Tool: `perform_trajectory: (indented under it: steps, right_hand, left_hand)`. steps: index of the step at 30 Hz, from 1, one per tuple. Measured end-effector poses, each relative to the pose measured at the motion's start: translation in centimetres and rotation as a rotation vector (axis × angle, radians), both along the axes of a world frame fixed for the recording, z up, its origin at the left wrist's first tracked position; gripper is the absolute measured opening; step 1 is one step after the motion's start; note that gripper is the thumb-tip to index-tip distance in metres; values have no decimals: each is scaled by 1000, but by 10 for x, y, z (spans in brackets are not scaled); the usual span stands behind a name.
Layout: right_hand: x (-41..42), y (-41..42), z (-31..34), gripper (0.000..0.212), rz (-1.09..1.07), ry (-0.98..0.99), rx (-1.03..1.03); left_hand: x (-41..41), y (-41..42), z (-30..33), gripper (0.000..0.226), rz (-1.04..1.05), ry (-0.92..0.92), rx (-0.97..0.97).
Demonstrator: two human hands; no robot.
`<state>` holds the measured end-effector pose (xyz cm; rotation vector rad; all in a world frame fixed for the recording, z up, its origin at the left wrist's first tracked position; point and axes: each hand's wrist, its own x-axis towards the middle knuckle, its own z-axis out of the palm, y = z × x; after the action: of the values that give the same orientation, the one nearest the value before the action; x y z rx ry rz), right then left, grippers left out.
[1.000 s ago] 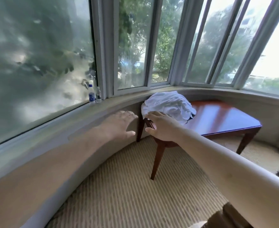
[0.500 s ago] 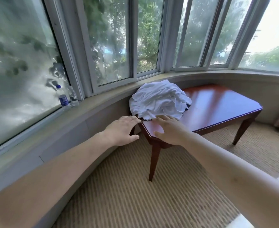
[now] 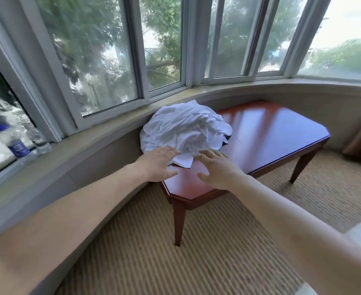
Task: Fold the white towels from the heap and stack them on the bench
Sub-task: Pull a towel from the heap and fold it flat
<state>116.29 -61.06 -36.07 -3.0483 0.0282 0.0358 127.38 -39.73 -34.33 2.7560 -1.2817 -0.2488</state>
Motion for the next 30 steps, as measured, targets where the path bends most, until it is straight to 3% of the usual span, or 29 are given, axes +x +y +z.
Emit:
perform_trajectory:
  steps: [9,17,30]
  right_hand:
    - [70,-90,-29,65,-85,61,17]
    - [183,-171,-42,64,-81,154,-46]
    - [362,-236,-79,67,-10,297,0]
  left_hand:
    - [92,-115,-22,75,-83,49,-23]
    - [205,-209,-50,71,-64,128,-112]
    - [345,-246,-115,73,112,289,-101]
